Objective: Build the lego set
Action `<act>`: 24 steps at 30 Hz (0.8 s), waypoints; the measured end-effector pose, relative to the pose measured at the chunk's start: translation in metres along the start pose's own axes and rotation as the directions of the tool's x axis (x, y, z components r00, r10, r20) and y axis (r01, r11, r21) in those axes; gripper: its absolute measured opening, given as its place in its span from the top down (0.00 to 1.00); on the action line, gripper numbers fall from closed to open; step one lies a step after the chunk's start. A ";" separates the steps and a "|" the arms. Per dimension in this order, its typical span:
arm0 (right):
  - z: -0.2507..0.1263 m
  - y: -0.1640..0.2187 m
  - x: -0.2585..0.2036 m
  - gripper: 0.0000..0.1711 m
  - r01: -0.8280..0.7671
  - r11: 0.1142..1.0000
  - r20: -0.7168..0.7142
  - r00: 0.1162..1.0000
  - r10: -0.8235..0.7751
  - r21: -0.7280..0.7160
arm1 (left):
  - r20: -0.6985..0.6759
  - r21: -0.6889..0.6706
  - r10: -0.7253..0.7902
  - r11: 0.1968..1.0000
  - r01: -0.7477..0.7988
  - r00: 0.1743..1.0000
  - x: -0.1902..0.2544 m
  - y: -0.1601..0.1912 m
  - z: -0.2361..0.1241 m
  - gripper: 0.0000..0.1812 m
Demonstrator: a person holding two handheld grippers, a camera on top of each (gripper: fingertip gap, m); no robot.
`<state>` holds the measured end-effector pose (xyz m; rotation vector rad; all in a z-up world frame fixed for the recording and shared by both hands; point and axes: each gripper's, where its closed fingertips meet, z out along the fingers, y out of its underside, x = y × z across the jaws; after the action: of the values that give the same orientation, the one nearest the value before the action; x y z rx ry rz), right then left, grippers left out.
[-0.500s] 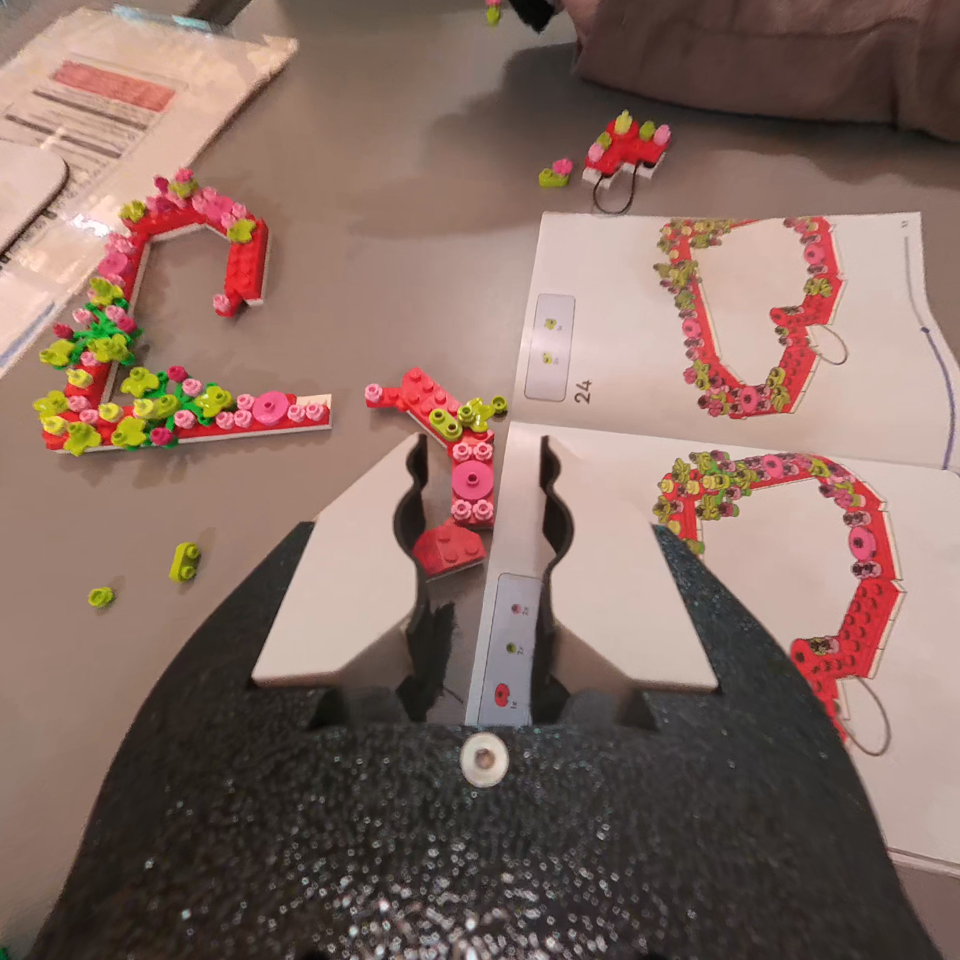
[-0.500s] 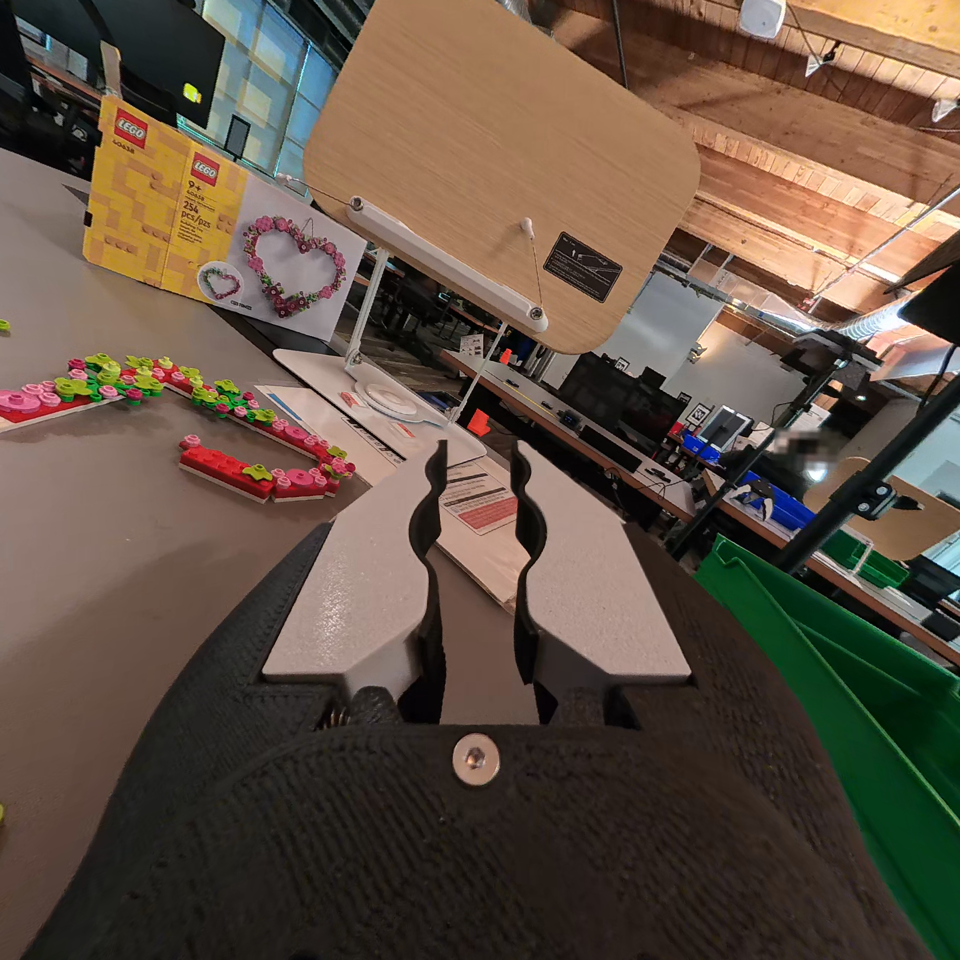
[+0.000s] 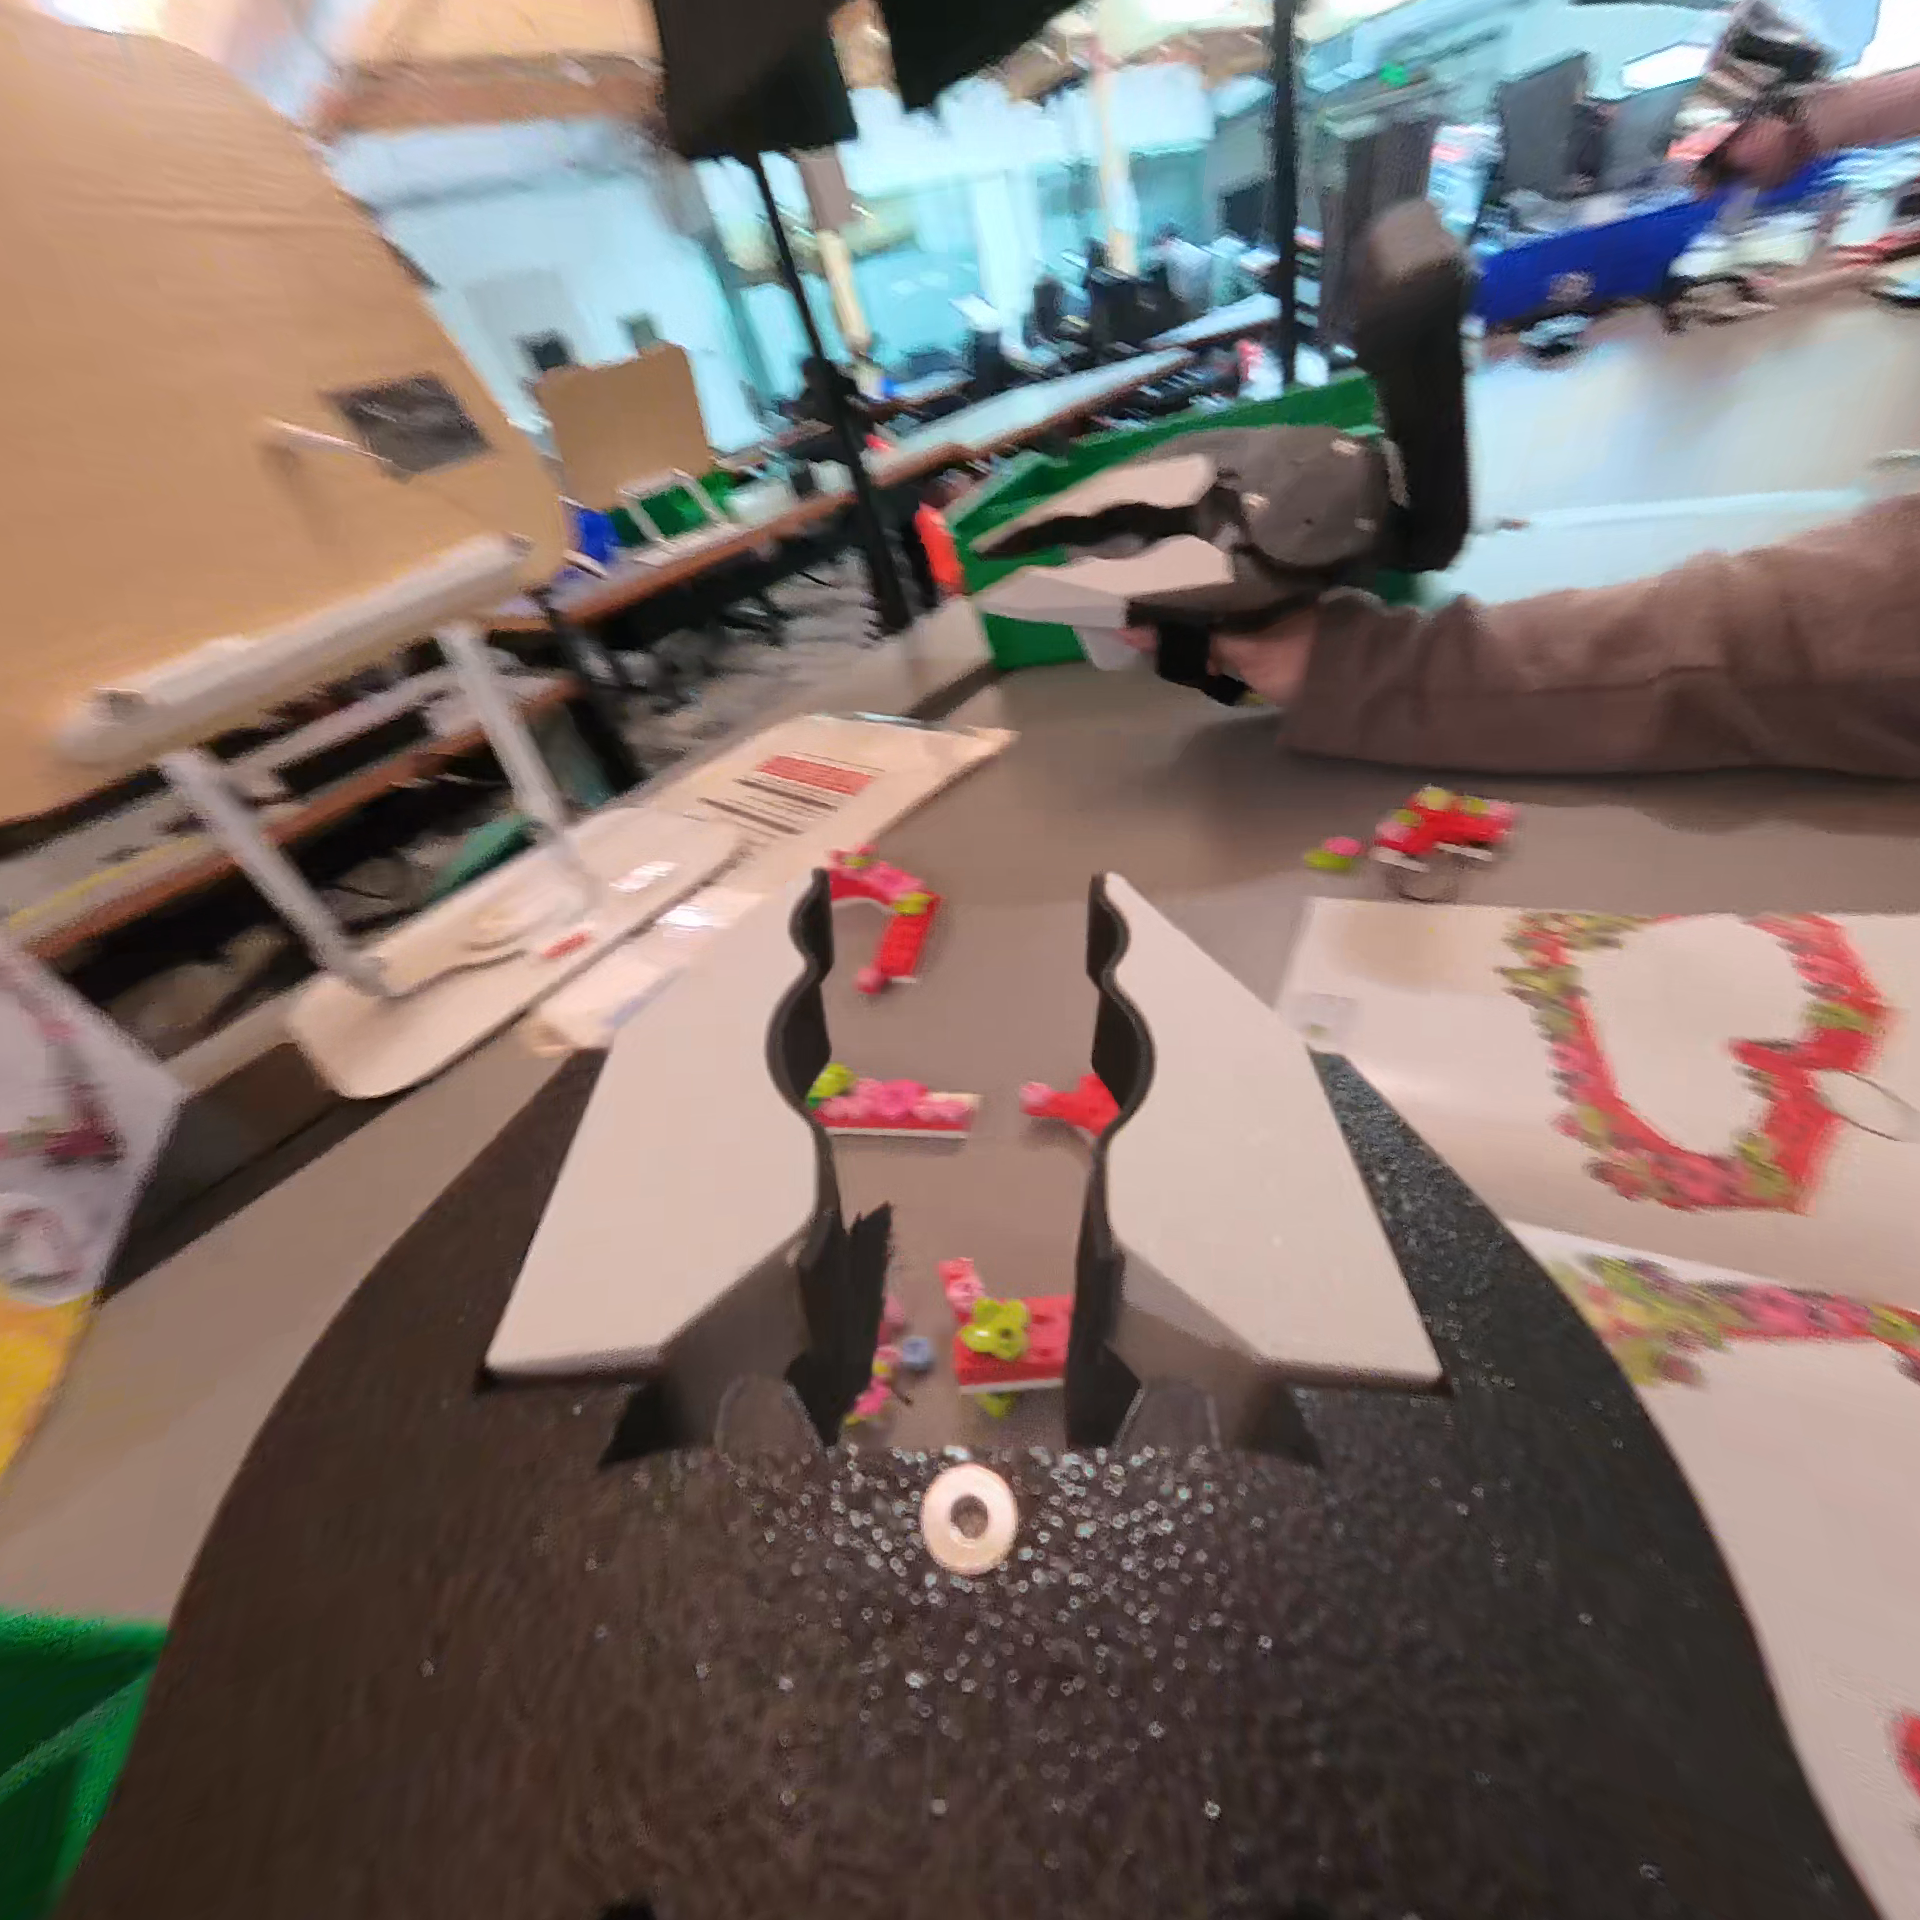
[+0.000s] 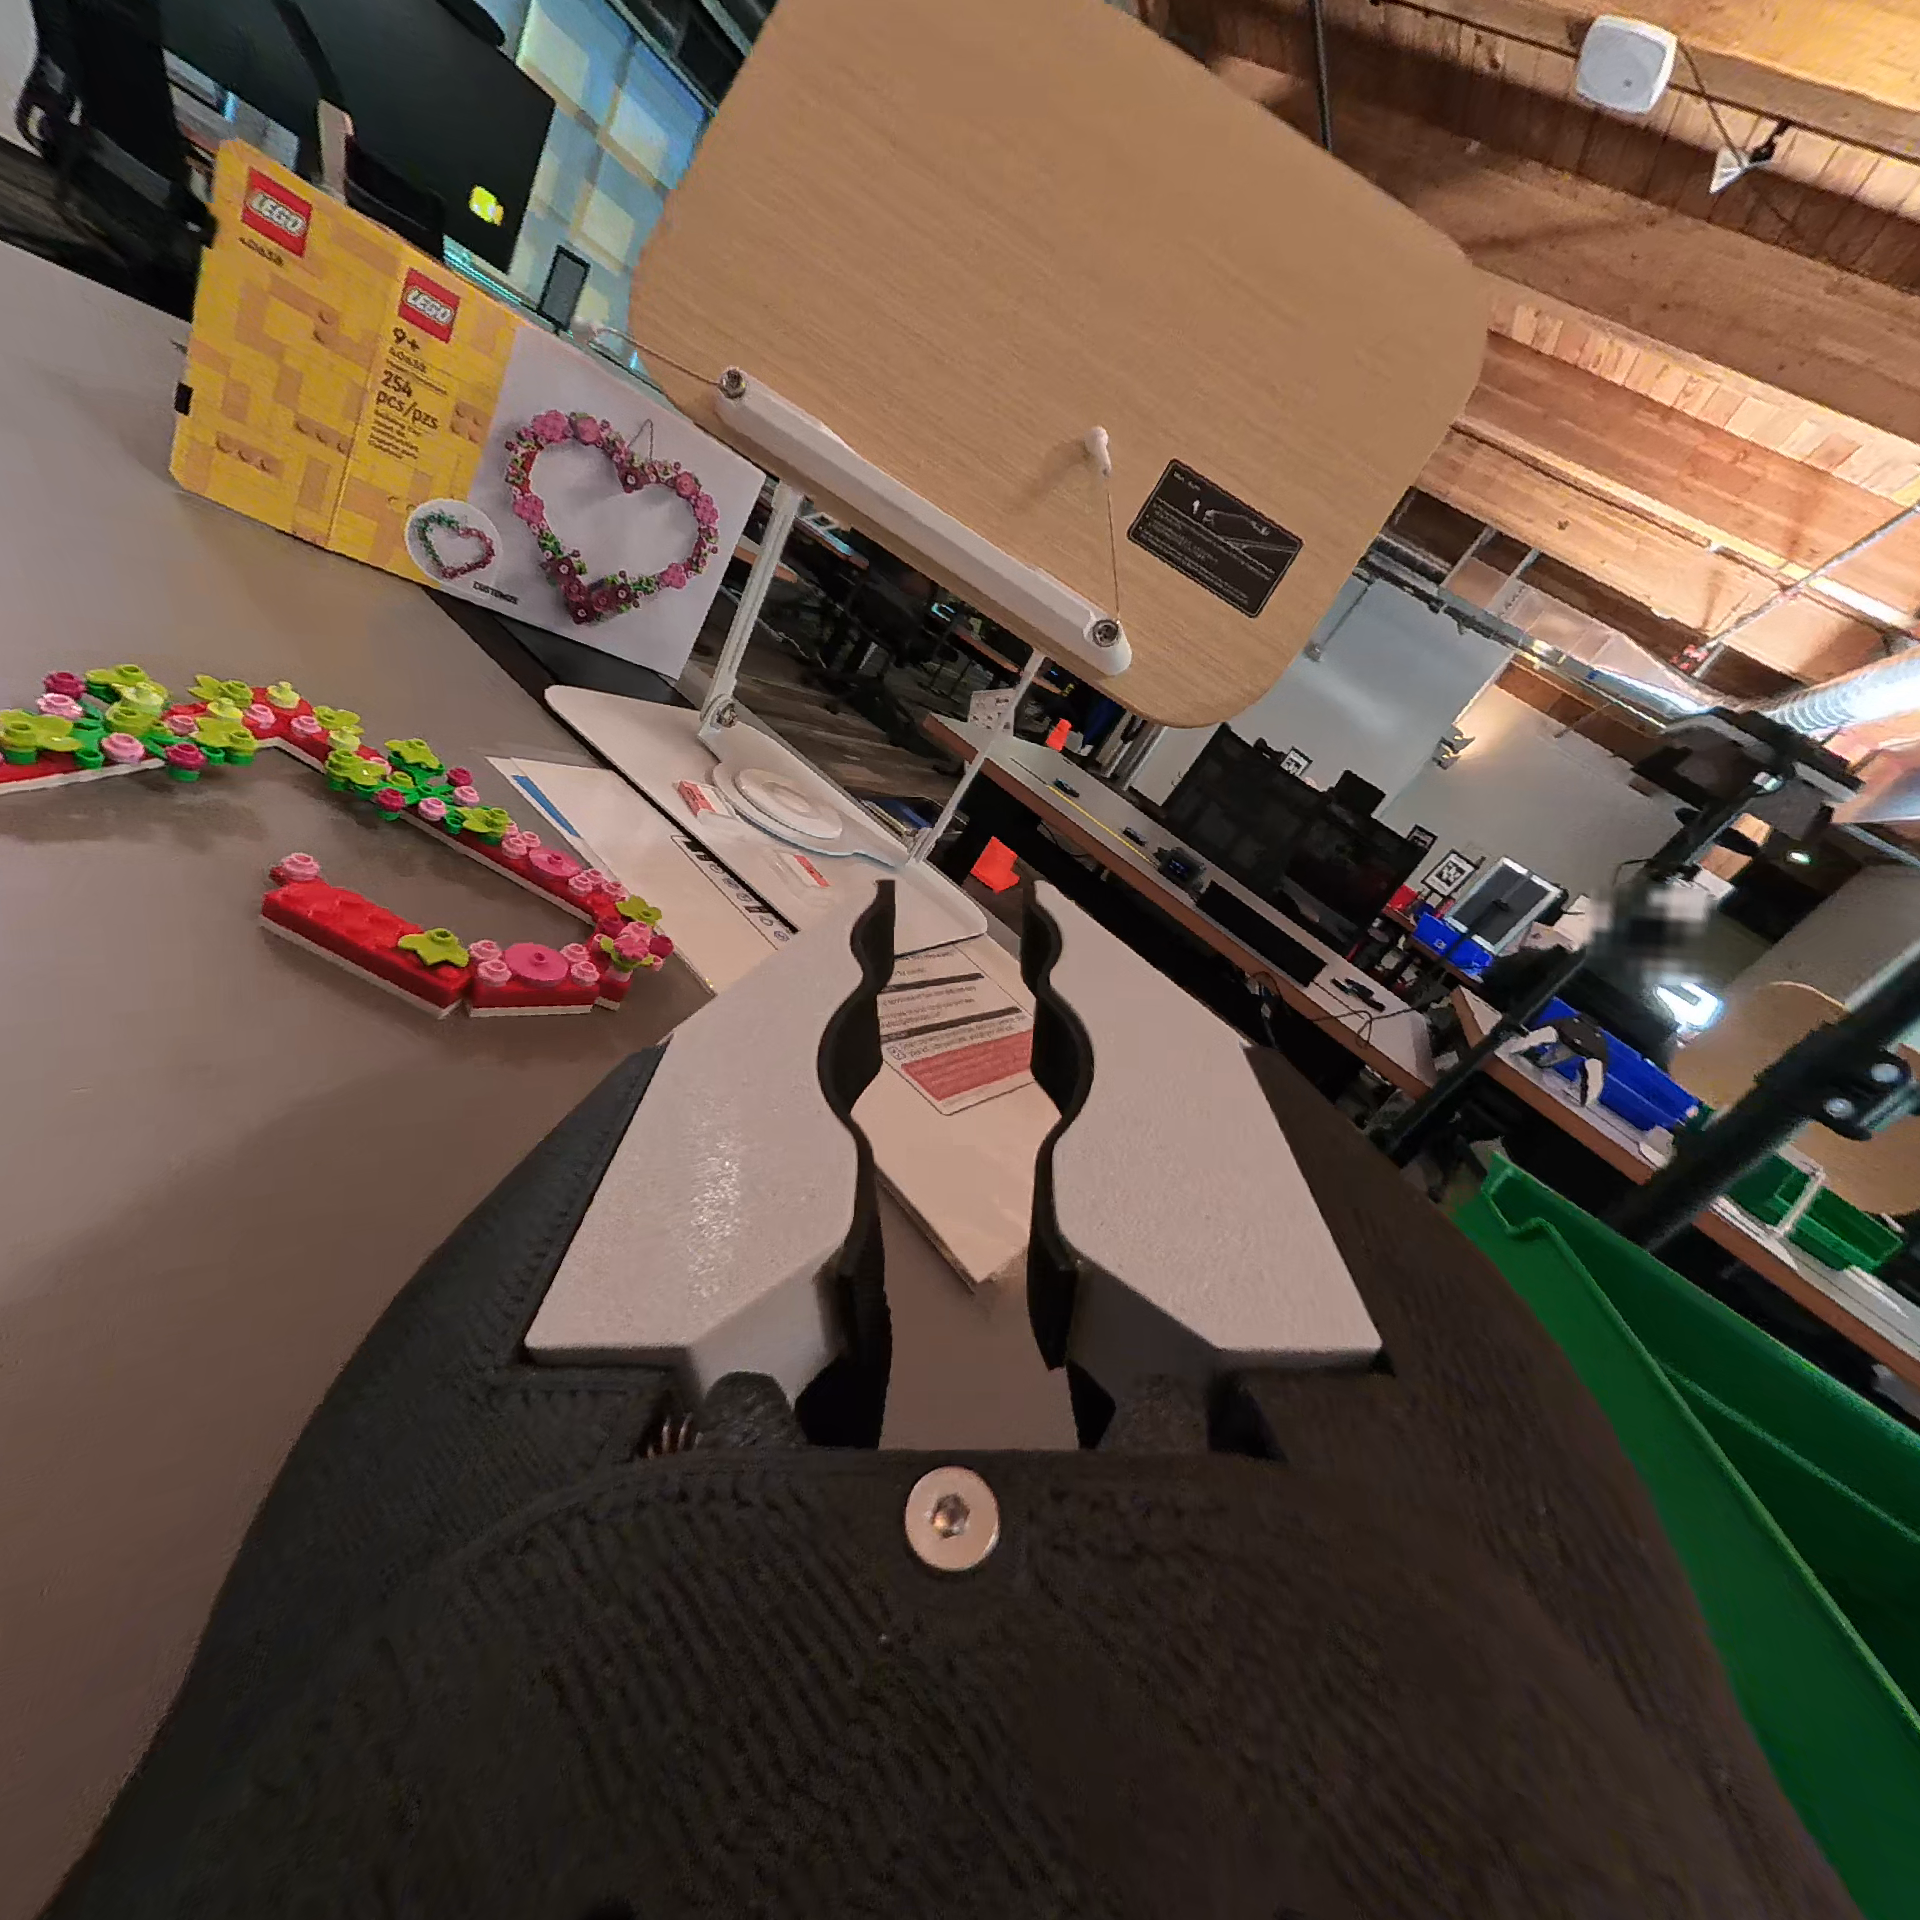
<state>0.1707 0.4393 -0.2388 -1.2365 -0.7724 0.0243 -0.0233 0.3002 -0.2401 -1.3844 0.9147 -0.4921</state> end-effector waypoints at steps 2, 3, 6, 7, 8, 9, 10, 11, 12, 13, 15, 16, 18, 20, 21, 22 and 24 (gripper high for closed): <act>0.008 0.003 0.001 0.87 0.005 1.000 0.018 1.000 -0.005 0.007 | 0.163 0.043 0.053 0.997 -0.061 0.985 -0.024 -0.005 -0.007 0.69; 0.013 0.003 0.002 0.87 0.008 1.000 0.028 1.000 -0.008 0.013 | 0.224 0.050 0.089 0.993 -0.103 0.971 -0.031 -0.007 -0.011 0.70; 0.027 0.007 0.001 0.87 0.029 0.999 0.066 0.997 -0.030 0.025 | 0.346 0.082 0.148 0.979 -0.188 0.926 -0.042 -0.018 -0.022 0.71; 0.031 0.009 0.000 0.87 0.041 0.999 0.081 0.996 -0.043 0.029 | 0.374 0.090 0.162 0.974 -0.209 0.913 -0.043 -0.021 -0.024 0.71; 0.036 0.010 -0.002 0.87 0.055 0.998 0.099 0.993 -0.058 0.032 | 0.391 0.088 0.178 0.969 -0.229 0.903 -0.043 -0.023 -0.024 0.72; 0.041 0.013 -0.005 0.87 0.073 0.997 0.125 0.989 -0.076 0.031 | 0.397 0.078 0.196 0.966 -0.245 0.897 -0.042 -0.024 -0.022 0.72; 0.045 0.015 -0.007 0.87 0.095 0.995 0.142 0.985 -0.098 0.032 | 0.392 0.063 0.211 0.965 -0.255 0.896 -0.041 -0.023 -0.019 0.73; 0.049 0.016 -0.008 0.87 0.113 0.993 0.152 0.981 -0.118 0.038 | 0.376 0.047 0.221 0.965 -0.257 0.900 -0.039 -0.021 -0.015 0.73; 0.053 0.017 -0.009 0.87 0.124 0.991 0.163 0.978 -0.130 0.043 | 0.362 0.032 0.229 0.966 -0.258 0.904 -0.037 -0.020 -0.011 0.72; 0.057 0.019 -0.010 0.87 0.135 0.990 0.175 0.974 -0.141 0.048 | 0.348 0.017 0.243 0.964 -0.265 0.906 -0.036 -0.018 -0.007 0.72; 0.066 0.023 -0.010 0.87 0.163 0.985 0.191 0.967 -0.170 0.052 | 0.321 -0.009 0.261 0.962 -0.273 0.910 -0.035 -0.016 0.002 0.72; 0.070 0.025 -0.010 0.87 0.179 0.982 0.198 0.962 -0.186 0.055 | 0.301 -0.011 0.257 0.964 -0.266 0.918 -0.035 -0.015 0.006 0.73; 0.078 0.028 -0.009 0.87 0.198 0.978 0.207 0.956 -0.207 0.062 | 0.231 -0.010 0.211 0.977 -0.215 0.950 -0.031 -0.015 0.018 0.73; 0.085 0.031 -0.010 0.87 0.204 0.977 0.223 0.951 -0.214 0.069 | 0.147 -0.031 0.155 0.988 -0.152 0.977 -0.029 -0.012 0.034 0.73; 0.087 0.031 -0.010 0.87 0.209 0.975 0.232 0.947 -0.222 0.076 | 0.108 -0.054 0.121 0.992 -0.115 0.987 -0.030 -0.009 0.044 0.72; 0.089 0.032 -0.011 0.87 0.216 0.973 0.240 0.943 -0.230 0.082 | 0.057 -0.077 0.085 0.994 -0.081 0.995 -0.028 -0.007 0.055 0.72; 0.093 0.034 -0.014 0.87 0.231 0.969 0.260 0.934 -0.246 0.089 | -0.045 -0.156 0.027 0.987 -0.034 0.999 -0.024 0.005 0.077 0.69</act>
<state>0.1230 0.5234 -0.2646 -1.0899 -1.1488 0.0158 0.0226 0.3667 -0.2435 -1.5044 1.0256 -0.4357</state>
